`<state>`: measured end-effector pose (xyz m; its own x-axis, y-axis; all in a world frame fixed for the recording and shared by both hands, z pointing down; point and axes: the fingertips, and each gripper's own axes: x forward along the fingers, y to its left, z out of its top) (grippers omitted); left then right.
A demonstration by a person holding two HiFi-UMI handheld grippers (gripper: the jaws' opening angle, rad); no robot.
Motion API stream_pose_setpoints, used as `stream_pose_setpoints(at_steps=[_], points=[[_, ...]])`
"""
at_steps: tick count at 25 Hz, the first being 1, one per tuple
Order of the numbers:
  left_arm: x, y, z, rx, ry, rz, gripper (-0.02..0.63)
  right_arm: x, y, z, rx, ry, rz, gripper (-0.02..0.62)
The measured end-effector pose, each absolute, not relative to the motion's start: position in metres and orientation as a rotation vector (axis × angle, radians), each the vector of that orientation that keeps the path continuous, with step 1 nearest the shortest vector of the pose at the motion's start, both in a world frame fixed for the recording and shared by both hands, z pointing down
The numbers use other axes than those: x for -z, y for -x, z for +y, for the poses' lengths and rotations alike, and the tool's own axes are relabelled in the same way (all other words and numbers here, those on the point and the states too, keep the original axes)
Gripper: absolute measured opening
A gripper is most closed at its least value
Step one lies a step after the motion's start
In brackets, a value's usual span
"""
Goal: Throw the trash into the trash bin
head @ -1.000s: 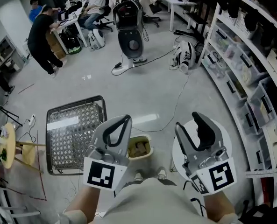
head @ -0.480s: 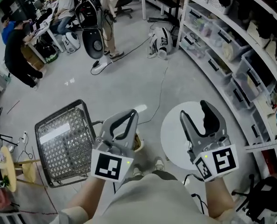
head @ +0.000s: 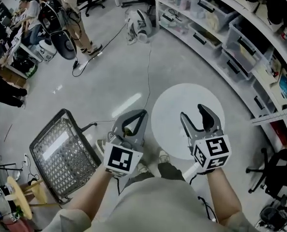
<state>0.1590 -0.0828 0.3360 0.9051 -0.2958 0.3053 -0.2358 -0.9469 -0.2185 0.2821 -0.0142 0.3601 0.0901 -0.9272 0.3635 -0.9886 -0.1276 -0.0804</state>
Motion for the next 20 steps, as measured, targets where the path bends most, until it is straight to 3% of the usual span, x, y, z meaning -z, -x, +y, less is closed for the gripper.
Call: stream_pose_setpoints(at_steps=[8,20], points=[[-0.432,-0.206,-0.059,0.76,2.925,0.264,0.003,-0.488,-0.323,0.027,-0.748,-2.116,-1.756,0.265],[-0.548,-0.205,-0.038,1.11,3.016,0.248,0.003,-0.637,-0.314,0.049,-0.935,-1.828,-1.659,0.271]])
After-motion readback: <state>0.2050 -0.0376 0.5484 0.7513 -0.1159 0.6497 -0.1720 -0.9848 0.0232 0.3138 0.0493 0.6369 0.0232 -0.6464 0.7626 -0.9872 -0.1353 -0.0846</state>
